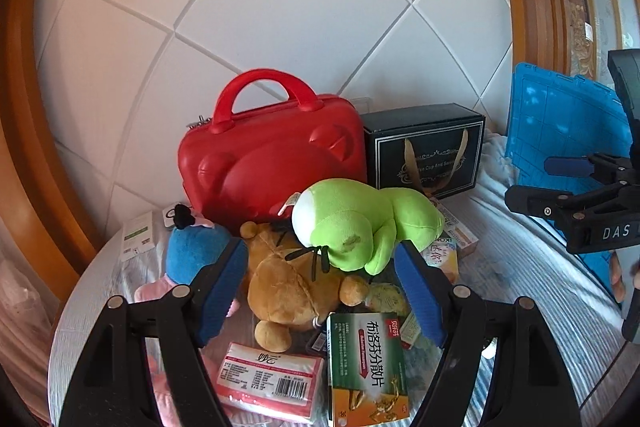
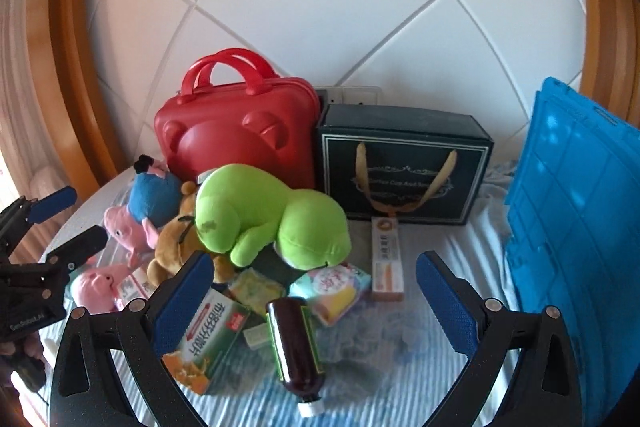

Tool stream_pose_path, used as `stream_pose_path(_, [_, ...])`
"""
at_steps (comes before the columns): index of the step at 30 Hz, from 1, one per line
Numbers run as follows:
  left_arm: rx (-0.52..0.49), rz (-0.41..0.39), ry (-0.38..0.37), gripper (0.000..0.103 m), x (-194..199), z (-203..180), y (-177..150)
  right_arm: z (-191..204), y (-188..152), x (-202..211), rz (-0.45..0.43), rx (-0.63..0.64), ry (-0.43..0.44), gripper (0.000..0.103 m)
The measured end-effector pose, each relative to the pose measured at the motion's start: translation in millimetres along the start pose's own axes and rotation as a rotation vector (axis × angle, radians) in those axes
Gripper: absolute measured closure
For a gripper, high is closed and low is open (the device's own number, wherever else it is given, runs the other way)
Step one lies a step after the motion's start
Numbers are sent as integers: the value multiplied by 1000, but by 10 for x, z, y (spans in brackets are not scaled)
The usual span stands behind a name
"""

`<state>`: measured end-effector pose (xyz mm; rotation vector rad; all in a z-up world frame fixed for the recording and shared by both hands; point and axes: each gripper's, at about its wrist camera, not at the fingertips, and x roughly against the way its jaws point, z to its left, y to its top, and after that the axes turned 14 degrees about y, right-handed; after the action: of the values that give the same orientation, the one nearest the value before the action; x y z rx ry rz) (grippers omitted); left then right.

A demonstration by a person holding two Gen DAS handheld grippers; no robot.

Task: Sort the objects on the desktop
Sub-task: 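Return the right tool to the pile above the green frog plush, then grasp the green frog plush with the right tool and lift it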

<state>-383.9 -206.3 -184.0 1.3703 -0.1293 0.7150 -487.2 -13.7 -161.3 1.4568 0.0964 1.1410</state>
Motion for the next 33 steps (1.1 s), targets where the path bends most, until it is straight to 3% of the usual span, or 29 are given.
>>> stream_pose_path(6, [30, 71, -41, 28, -626, -220, 15, -324, 83, -586, 65, -14, 44, 0])
stream_pose_path(16, [-17, 197, -27, 28, -1423, -546, -138, -703, 74, -1170, 148, -47, 122, 0])
stream_pose_path(21, [40, 222, -63, 28, -1535, -448, -203, -818, 40, -1412, 192, -49, 206, 0])
stream_pose_path(33, [-49, 224, -68, 28, -1633, -462, -211, -1039, -52, -1995, 285, -66, 406, 0])
